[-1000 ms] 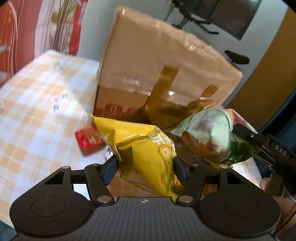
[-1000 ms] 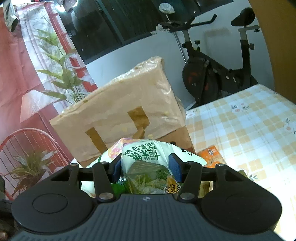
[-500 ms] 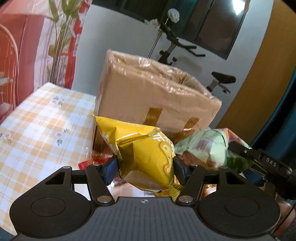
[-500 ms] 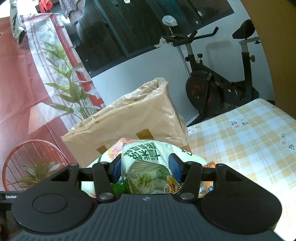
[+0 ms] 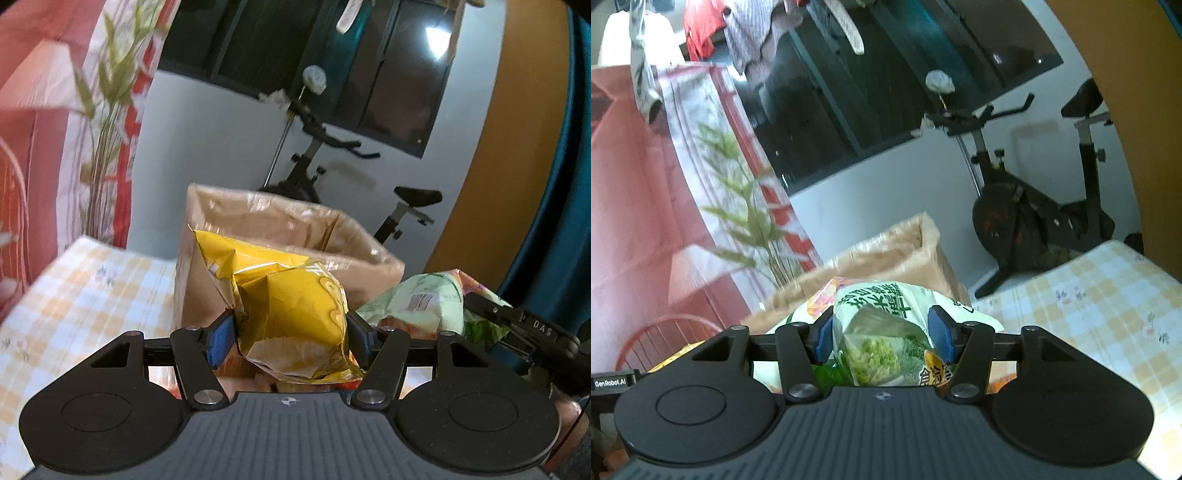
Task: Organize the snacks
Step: 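Lift both held bags and carry them over the box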
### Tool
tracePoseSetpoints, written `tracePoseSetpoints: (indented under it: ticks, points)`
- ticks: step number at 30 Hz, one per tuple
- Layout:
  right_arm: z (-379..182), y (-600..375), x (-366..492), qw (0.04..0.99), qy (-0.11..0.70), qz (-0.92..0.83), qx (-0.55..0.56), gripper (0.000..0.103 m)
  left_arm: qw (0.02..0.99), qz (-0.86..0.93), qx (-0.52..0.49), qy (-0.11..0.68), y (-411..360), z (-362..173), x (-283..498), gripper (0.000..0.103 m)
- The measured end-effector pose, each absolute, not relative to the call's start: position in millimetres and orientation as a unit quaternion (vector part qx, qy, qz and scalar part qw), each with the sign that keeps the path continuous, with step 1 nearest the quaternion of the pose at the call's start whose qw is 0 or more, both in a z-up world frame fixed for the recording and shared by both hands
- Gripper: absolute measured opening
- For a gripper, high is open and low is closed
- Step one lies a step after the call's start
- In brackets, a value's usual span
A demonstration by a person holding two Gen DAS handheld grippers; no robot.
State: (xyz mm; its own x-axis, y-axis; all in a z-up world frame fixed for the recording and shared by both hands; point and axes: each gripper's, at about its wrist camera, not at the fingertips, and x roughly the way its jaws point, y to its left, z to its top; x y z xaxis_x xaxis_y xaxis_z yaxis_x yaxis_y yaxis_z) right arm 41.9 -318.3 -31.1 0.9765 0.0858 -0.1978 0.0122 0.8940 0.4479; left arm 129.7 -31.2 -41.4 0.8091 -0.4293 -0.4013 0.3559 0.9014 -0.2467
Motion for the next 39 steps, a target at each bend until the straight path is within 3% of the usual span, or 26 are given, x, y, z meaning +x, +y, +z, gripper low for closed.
tracePoseSetpoints:
  ticks: [19,28,39]
  points:
    - [29.7,-324.8,87.4,0.974,0.030,0.052,0.219,0.054,0.954,-0.222,-0.074,0.188,-44.2,-1.4,168.2,0.065]
    - [35.4,-324.8,143.4,0.975,0.041,0.070,0.206,0.054,0.960,-0.217,-0.056,0.166,-52.8,19.0,206.3,0.065]
    - [18.8,-320.3,212.9,0.981,0.081,0.072,0.159,0.054,0.960,-0.195,-0.005,0.202,-63.3,14.1,277.0,0.065]
